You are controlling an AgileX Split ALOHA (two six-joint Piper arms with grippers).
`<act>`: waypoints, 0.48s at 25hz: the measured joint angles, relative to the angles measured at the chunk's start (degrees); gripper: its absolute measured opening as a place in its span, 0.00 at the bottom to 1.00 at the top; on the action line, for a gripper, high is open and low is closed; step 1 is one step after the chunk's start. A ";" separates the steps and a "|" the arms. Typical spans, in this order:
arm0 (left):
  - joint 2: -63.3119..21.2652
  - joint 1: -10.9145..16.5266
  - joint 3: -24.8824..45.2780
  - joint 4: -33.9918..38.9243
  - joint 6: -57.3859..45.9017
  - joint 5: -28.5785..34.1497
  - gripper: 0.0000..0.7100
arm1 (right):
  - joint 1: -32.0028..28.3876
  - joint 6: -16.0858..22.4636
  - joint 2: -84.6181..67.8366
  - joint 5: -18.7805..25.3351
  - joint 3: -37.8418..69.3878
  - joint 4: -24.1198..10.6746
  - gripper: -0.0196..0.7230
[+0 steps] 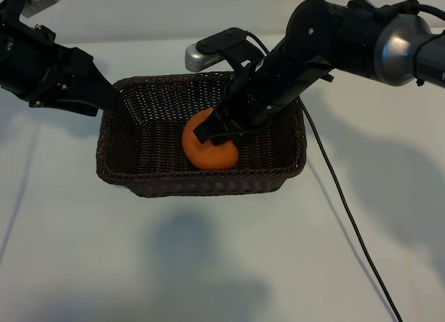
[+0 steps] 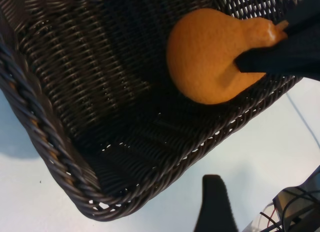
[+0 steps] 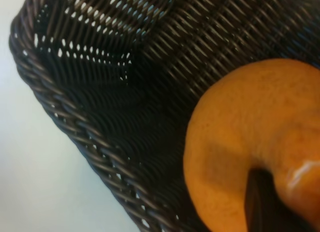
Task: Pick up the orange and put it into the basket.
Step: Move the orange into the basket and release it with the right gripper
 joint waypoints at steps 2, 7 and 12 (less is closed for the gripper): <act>0.00 0.00 0.00 0.00 0.00 0.00 0.74 | 0.00 -0.05 0.00 -0.20 0.00 0.00 0.12; 0.00 0.00 0.00 0.00 0.00 0.00 0.74 | 0.00 0.40 0.00 -0.67 0.00 0.00 0.40; 0.00 0.00 0.00 0.00 0.00 0.04 0.74 | 0.00 1.26 0.00 -0.73 0.00 0.23 0.66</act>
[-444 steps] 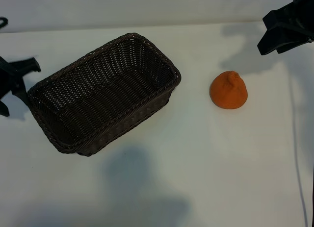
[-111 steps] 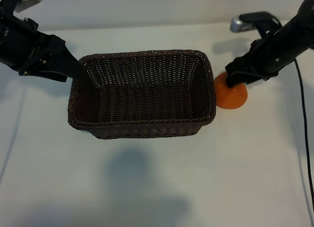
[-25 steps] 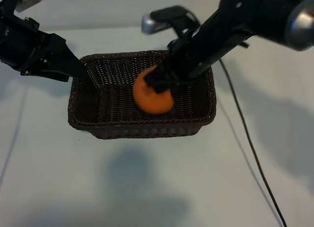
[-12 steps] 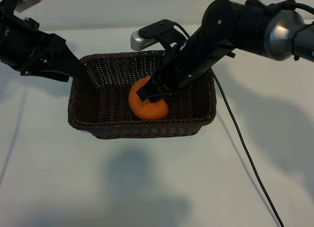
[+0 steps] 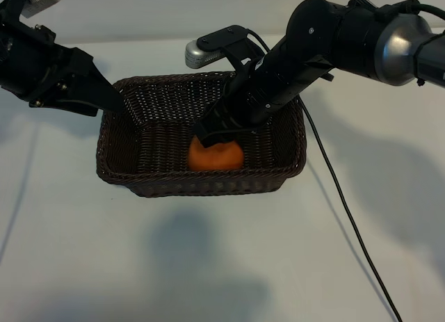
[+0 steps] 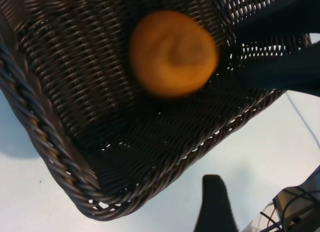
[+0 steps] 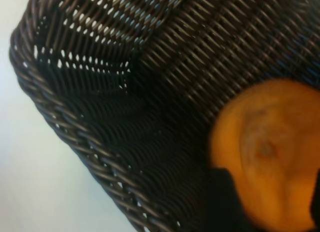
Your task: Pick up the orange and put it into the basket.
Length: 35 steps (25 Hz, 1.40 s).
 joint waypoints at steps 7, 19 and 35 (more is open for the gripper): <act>0.00 0.00 0.00 0.00 0.00 0.00 0.74 | 0.00 0.16 -1.99 0.61 0.00 0.05 0.69; 0.00 0.00 0.00 0.00 0.00 0.00 0.74 | -8.50 0.16 -14.71 11.23 0.00 -1.32 0.68; 0.00 0.00 0.00 0.00 0.04 0.00 0.74 | -15.15 -0.02 -18.33 22.48 0.00 -8.42 0.64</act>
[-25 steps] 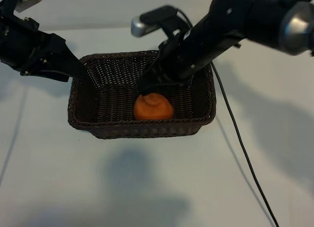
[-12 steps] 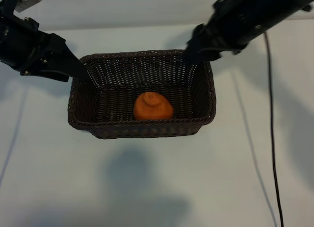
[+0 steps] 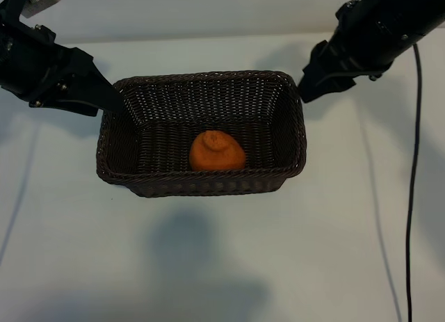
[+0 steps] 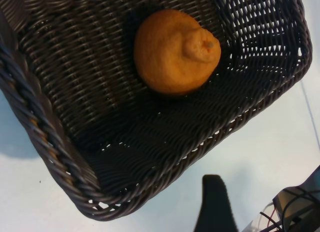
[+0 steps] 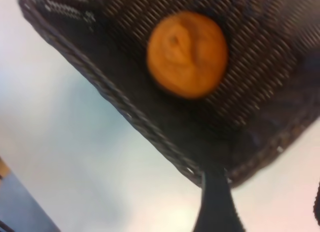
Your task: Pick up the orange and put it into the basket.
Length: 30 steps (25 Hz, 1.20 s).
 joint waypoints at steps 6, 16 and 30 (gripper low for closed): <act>0.00 0.00 0.00 0.00 0.20 0.00 0.74 | -5.01 -0.24 -0.16 2.71 0.06 -1.01 0.64; 0.00 0.00 0.00 0.00 0.39 0.00 0.74 | -11.90 -7.48 -3.08 0.42 6.41 -0.15 0.64; 0.00 0.00 0.00 0.00 0.66 -0.10 0.74 | -12.19 -9.00 -4.01 2.19 6.77 -1.15 0.64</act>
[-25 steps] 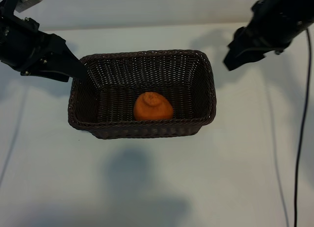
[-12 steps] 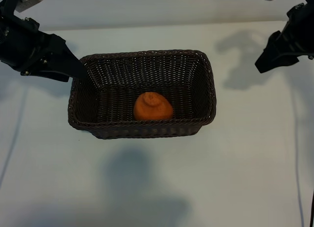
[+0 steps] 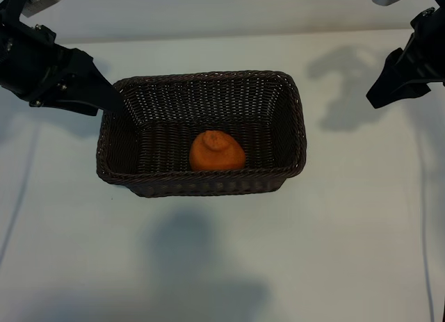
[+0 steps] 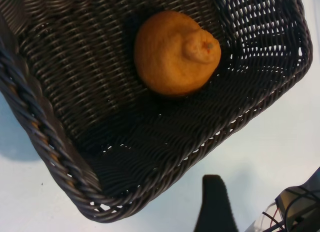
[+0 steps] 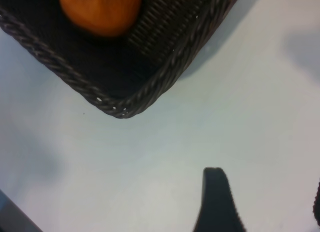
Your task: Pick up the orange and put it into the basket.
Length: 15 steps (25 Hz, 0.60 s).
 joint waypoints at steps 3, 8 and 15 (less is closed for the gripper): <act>0.00 0.00 0.00 0.00 0.07 0.00 0.74 | 0.00 0.12 0.00 0.05 0.00 -0.31 0.63; 0.00 0.00 0.00 0.82 0.13 0.29 0.74 | 0.00 0.12 0.00 0.05 0.00 -0.42 0.63; -0.05 0.00 0.00 1.48 0.37 0.45 0.74 | 0.00 0.12 0.00 0.11 0.00 -0.48 0.62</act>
